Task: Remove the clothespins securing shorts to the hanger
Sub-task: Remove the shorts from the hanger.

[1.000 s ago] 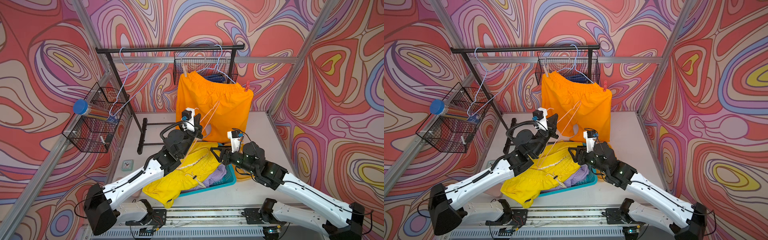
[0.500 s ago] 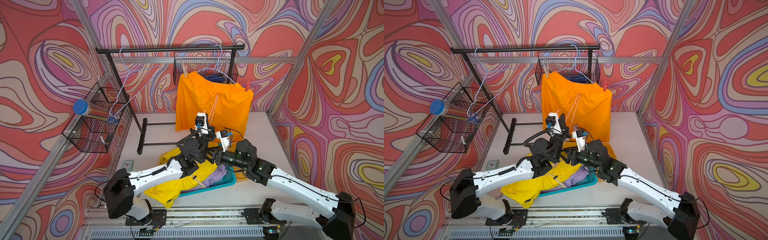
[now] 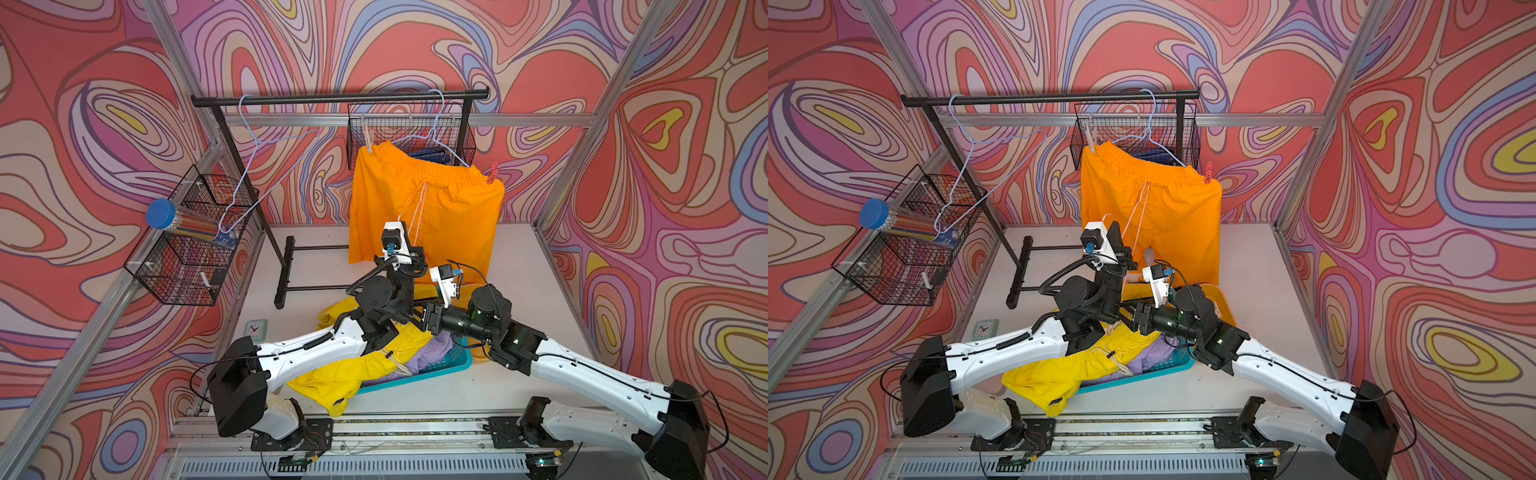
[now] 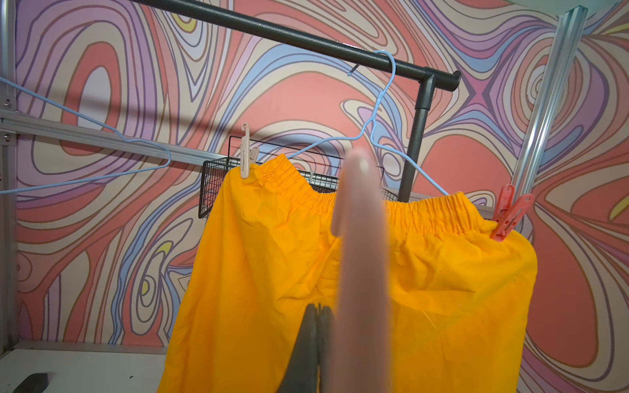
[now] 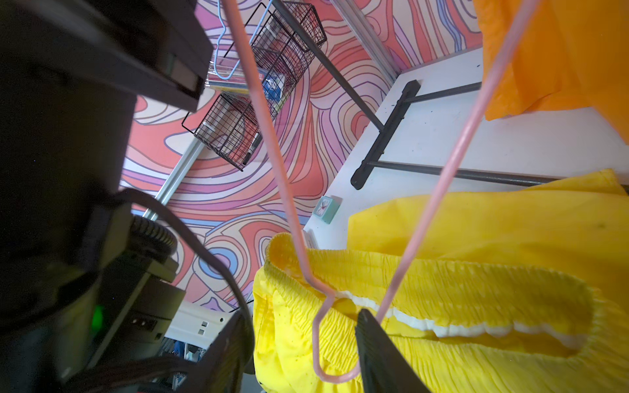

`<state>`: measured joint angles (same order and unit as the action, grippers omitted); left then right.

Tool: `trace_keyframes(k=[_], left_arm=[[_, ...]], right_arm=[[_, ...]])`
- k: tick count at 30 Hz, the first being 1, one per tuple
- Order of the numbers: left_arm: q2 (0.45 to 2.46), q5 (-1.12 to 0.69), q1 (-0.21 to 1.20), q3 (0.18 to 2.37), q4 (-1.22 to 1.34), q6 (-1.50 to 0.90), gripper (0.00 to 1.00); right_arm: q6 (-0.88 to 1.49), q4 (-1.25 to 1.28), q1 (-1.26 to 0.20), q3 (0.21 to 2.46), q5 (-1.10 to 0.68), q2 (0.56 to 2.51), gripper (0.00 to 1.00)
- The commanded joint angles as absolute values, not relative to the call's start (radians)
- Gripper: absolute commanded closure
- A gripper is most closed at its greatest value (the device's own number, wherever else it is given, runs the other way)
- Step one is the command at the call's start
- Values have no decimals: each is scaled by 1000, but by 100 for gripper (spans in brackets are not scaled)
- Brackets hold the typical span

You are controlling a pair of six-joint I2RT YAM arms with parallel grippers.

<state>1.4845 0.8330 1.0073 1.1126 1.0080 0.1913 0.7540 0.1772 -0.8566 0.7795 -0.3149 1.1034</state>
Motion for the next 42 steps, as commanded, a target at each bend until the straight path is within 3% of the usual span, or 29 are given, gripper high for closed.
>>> trace_keyframes(k=[1,17,25,34,42], left_arm=[[1444,860,1005,1142,1116,192,100],[1407,869,1005,1120,1120,164,100],[1378,874,1005,1101,1139,205,100],[1341,874,1005,1066,1137,213,100],[1330,879,1005,1053,1147,231,100]], right_arm=[[761,160,-886,760,-317,1146,48],[787,172,-896,721,-284,1213,55],[771,77,-896,701,-195,1122,57],[808,112,-895,674,-185,1073,54],[806,135,-895,636,-148,964,46]])
